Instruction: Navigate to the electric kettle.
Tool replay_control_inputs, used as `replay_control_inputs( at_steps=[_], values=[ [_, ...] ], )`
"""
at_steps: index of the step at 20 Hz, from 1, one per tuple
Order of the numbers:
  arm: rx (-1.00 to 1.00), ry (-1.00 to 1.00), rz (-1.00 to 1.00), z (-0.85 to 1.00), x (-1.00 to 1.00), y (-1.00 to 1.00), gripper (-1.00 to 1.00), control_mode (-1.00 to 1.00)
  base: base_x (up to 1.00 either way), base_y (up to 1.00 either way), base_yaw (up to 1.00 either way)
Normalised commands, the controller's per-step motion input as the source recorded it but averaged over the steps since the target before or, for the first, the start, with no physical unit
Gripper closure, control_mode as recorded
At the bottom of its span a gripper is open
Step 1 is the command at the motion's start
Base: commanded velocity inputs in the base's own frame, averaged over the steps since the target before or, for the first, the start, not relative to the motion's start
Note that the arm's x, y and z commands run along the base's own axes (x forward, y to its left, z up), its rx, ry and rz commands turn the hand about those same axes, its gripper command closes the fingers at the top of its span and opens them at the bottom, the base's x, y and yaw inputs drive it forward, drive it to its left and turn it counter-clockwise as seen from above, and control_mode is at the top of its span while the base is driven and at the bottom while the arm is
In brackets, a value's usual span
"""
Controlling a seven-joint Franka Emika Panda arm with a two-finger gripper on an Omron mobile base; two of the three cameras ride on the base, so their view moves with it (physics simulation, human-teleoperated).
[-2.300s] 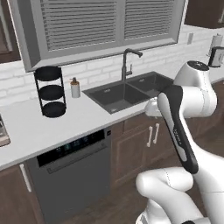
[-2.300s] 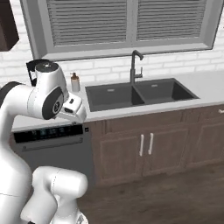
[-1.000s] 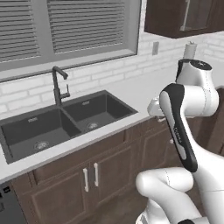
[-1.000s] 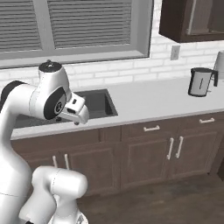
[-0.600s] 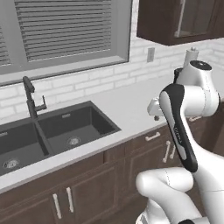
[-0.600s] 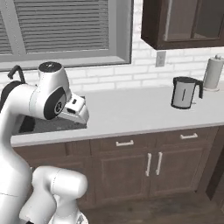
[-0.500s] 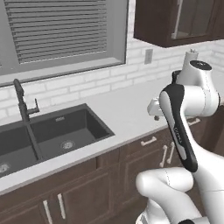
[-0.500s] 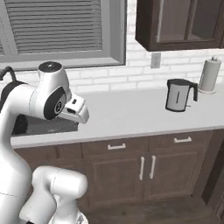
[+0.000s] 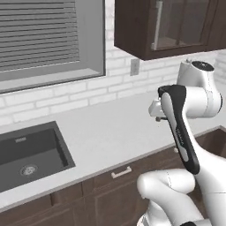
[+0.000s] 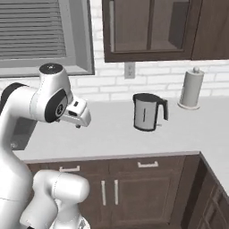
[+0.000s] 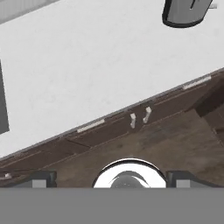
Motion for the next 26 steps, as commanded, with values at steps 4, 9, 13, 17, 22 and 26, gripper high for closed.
replay_control_inputs(
  at_steps=[4,9,13,17,22,26],
  values=[
    [0.00,0.00,0.00,0.00,0.00,0.00,-1.00,1.00,0.93,-1.00,0.21],
    [0.00,0.00,0.00,0.00,0.00,0.00,-1.00,1.00,0.86,-1.00,0.23],
    [0.00,0.00,0.00,0.00,0.00,0.00,-1.00,1.00,0.35,-0.69,0.14],
    [0.00,0.00,0.00,0.00,0.00,0.00,-1.00,1.00,0.00,0.00,0.00],
    [0.00,0.00,0.00,0.00,0.00,0.00,-1.00,1.00,0.00,0.00,0.00],
    [0.00,0.00,0.00,0.00,0.00,0.00,-1.00,1.00,0.00,0.00,0.00]
  ],
)
